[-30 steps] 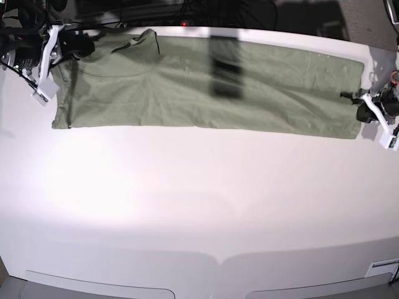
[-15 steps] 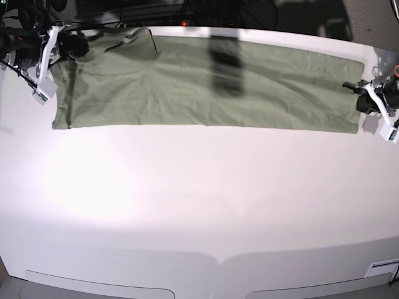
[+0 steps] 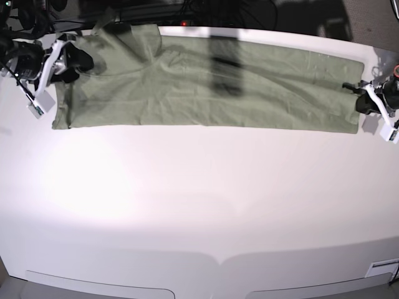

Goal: Fold the T-shirt properly
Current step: 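Move the right gripper along the strip and grasp the fabric edge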

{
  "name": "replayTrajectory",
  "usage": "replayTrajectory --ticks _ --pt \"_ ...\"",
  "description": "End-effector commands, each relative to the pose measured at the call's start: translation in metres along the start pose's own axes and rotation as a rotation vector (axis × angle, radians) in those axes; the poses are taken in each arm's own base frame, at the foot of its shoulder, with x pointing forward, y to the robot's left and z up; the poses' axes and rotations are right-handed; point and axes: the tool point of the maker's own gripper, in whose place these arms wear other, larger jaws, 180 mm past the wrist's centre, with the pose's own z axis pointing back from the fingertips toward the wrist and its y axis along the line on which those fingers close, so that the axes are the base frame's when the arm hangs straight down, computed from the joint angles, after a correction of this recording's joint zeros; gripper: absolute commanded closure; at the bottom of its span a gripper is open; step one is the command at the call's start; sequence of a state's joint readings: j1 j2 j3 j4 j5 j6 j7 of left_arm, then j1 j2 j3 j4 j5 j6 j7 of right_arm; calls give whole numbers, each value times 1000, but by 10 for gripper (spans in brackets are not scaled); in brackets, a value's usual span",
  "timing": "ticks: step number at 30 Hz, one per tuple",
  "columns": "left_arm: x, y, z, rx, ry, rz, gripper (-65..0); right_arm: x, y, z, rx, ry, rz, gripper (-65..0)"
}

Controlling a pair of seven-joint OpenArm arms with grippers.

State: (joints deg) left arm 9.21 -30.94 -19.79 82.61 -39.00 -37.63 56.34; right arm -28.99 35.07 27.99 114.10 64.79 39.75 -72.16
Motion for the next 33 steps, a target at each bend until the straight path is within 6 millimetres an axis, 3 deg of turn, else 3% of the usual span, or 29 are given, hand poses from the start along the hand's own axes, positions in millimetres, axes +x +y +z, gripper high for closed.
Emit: replayTrajectory --ticks 1,6,11,14,17,20,26,29,33 --pt "16 3 8 -3 -48 -12 0 15 -1 2 -10 -63 14 -284" --pt "49 -5 13 -22 -166 -32 0 33 -23 -15 -123 -199 -50 -282" --pt "75 -31 18 -104 -264 -30 0 25 -37 -34 -160 -199 -138 -279" --pt "62 -40 6 -100 -215 -26 0 18 -40 -45 -152 -193 -189 -279" --pt "36 -24 -6 14 -94 -79 0 13 -40 -49 -143 -185 -213 -279" --pt "24 -11 -4 75 -34 -116 0 11 -40 -50 -144 -171 -214 -279" --pt "27 6 10 112 -17 -151 0 13 -41 -49 -146 -185 -213 -279" --pt "32 4 13 86 -41 -138 0 17 -44 -51 -146 -220 -223 -279" --pt "35 -1 13 61 -61 -124 0 10 -48 -70 -106 -188 -272 -279"
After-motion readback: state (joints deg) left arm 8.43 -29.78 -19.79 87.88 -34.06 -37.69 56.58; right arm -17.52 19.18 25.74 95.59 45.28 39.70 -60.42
